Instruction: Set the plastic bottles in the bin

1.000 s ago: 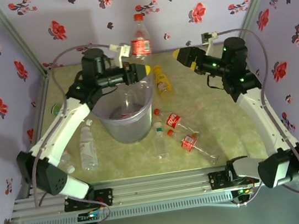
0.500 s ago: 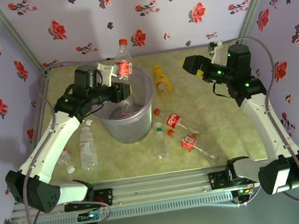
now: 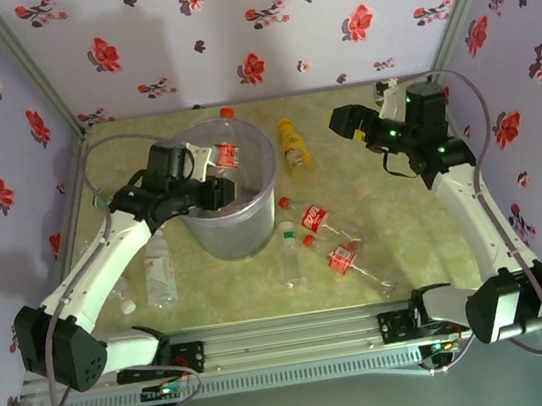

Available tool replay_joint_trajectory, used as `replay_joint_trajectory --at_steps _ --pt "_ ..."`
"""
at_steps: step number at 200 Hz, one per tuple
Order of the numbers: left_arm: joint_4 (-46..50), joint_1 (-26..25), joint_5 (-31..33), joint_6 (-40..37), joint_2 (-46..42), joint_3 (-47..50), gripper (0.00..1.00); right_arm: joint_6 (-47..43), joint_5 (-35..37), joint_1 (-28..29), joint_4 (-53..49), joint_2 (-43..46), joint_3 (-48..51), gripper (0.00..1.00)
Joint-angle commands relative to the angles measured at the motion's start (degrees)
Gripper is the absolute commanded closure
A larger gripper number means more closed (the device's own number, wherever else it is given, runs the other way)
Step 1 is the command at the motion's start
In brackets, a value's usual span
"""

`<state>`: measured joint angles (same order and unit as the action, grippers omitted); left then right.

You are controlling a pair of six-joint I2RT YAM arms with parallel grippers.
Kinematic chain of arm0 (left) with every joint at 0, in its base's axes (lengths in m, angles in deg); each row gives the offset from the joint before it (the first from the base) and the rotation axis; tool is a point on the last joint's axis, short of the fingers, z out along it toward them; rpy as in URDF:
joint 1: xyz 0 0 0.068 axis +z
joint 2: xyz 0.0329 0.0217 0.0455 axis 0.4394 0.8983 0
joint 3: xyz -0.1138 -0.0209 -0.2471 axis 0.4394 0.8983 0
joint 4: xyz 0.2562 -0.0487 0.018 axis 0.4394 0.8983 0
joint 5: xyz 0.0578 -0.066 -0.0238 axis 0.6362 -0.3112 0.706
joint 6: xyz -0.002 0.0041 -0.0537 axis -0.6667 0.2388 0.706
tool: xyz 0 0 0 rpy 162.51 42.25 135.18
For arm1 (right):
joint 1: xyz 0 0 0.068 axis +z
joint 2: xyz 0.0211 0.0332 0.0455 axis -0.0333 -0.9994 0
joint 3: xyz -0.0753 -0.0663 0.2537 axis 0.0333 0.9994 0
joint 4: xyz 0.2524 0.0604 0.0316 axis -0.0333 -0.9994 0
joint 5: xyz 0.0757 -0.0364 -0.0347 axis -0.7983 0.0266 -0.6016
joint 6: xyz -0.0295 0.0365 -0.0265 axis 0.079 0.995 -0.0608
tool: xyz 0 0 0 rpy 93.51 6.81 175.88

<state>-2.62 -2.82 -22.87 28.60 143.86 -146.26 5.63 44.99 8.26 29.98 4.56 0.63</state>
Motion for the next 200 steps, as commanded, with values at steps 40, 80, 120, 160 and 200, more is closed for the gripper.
replay_joint_trajectory --at_steps 40,80,120,160,200 --pt "-2.8 -0.45 0.59 -1.51 -1.1 2.45 0.44 -2.96 1.27 -0.38 -0.88 -1.47 1.15 0.02" --pt "-2.69 -0.52 0.55 -1.41 -0.83 2.1 0.3 -3.58 1.84 -0.37 -1.14 -1.94 1.68 0.01" --pt "-2.38 -0.73 0.57 -1.5 -0.67 1.23 0.28 -5.25 5.33 -0.29 -4.13 -3.17 1.87 0.02" --pt "-2.14 -0.82 0.53 -1.21 -0.84 0.02 0.26 -9.0 18.59 2.27 -12.95 -6.37 -0.51 0.04" --pt "-2.68 -0.82 0.58 -0.43 -1.45 -2.35 0.2 -11.49 29.36 9.15 -16.93 -15.57 -5.55 0.08"
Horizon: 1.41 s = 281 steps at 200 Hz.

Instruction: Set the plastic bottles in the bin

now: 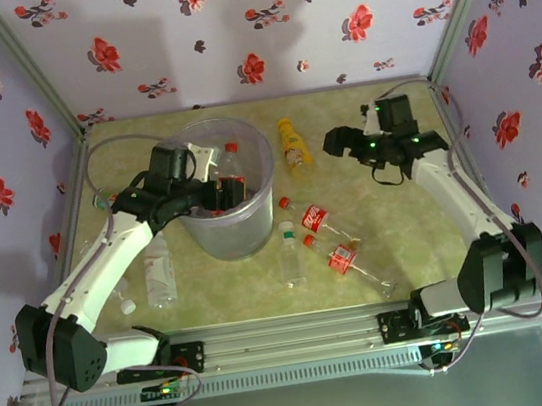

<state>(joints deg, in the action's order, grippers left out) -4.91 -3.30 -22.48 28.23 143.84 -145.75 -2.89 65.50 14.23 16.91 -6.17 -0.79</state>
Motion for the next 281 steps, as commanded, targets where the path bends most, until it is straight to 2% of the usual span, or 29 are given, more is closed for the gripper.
replay_joint_trajectory --at_steps 1,33,57,90,139,200,281 --pt "-0.41 -0.34 0.2 -0.03 -1.48 -2.87 0.2 -2.94 8.88 3.34 -3.81 -5.09 -4.28 0.08" --pt "-5.69 -0.43 1.27 3.21 -2.85 -2.21 0.15 -1.44 10.3 5.23 0.33 -14.02 -8.96 0.1" --pt "-10.03 -0.43 2.28 5.98 -3.62 -1.78 0.12 -1.88 13.54 5.83 -0.57 -22.76 -17.24 0.11" --pt "-9.34 -0.47 6.47 7.83 -4.91 -2.82 0.1 -0.75 19.18 6.78 -4.58 -34.46 -29.71 0.12" --pt "-10.11 -0.43 7.93 10.28 -7.54 -1.59 0.11 -2.08 18.05 9.99 -7.15 -47.66 -44.1 0.06" --pt "-9.67 -0.44 8.52 10.76 -8.38 -0.43 0.1 -2.34 19.28 11.3 -11.72 -57.62 -54.58 0.05" --pt "-10.24 -0.43 8.48 11.21 -8.03 -0.3 0.1 -3.45 21.19 11.33 -16.8 -61.74 -58.43 0.2"
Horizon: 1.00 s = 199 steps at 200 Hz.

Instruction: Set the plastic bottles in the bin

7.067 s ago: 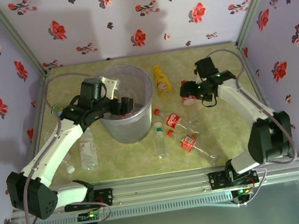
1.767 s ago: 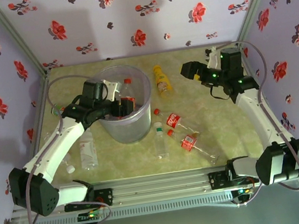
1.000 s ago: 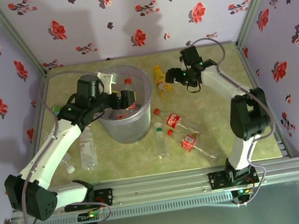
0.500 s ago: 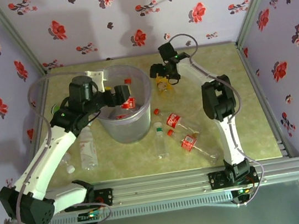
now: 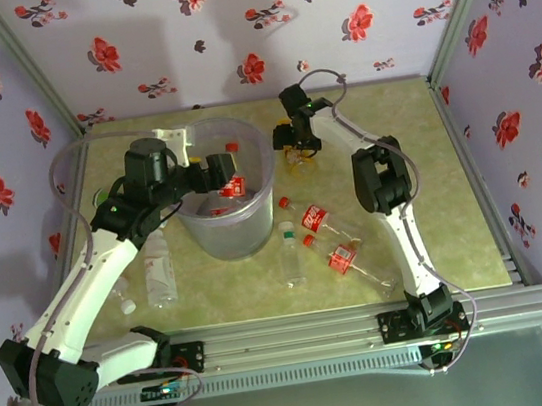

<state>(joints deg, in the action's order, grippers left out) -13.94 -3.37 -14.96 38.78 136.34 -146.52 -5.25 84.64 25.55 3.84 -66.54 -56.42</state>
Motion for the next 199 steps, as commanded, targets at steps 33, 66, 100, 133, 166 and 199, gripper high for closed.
replay_joint_trajectory --at_steps 33,66,100,133,166,199 --pt "-1.93 -0.37 0.4 0.98 -0.62 0.69 0.1 -0.97 2.65 0.01 -2.16 0.73 -0.77 0.26" --pt "-3.5 -0.32 -1.48 1.72 -1.03 0.78 0.1 -0.47 2.54 -0.26 2.1 6.71 3.97 0.32" --pt "-5.23 -0.45 -3.74 2.66 -0.93 0.21 0.1 1.37 1.64 -1.58 8.08 15.5 12.5 0.36" --pt "-7.65 -1.15 -7.7 3.81 0.36 -1.01 0.09 5.77 -2.87 -4.2 17.23 28.22 26.21 0.37" --pt "-9.47 -2.98 -11.49 4.37 2.49 -3.26 0.08 10.59 -11.59 -7.55 28.66 41.73 40.7 0.37" --pt "-12.2 -5.4 -15.58 5.72 4.94 -5.88 0.04 16.01 -20.22 -10.79 39.98 53.92 52.43 0.38"
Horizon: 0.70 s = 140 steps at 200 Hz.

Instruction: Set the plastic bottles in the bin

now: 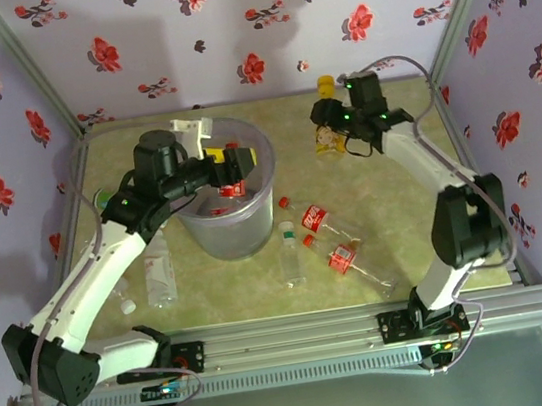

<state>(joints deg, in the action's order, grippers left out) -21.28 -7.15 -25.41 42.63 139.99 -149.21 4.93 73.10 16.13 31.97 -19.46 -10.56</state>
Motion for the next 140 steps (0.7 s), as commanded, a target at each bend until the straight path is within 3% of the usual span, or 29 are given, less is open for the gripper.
replay_joint_trajectory --at_steps 1,47,93,140 --pt "-5.06 -1.7 -5.25 2.0 1.36 -3.2 0.03 6.02 -8.84 -1.47 12.2 7.18 6.92 0.38" --pt "-10.4 -6.56 -9.57 4.07 6.65 -5.89 0.0 13.79 -16.85 -2.26 26.3 17.84 15.72 0.4" --pt "-12.04 -8.88 -10.19 4.99 12.71 -9.09 0.0 25.77 -23.77 -2.01 41.06 19.74 20.05 0.42" --pt "-17.57 -10.29 -11.23 8.35 18.01 -10.58 0.01 26.67 -27.26 -0.4 41.67 19.74 20.33 0.42"
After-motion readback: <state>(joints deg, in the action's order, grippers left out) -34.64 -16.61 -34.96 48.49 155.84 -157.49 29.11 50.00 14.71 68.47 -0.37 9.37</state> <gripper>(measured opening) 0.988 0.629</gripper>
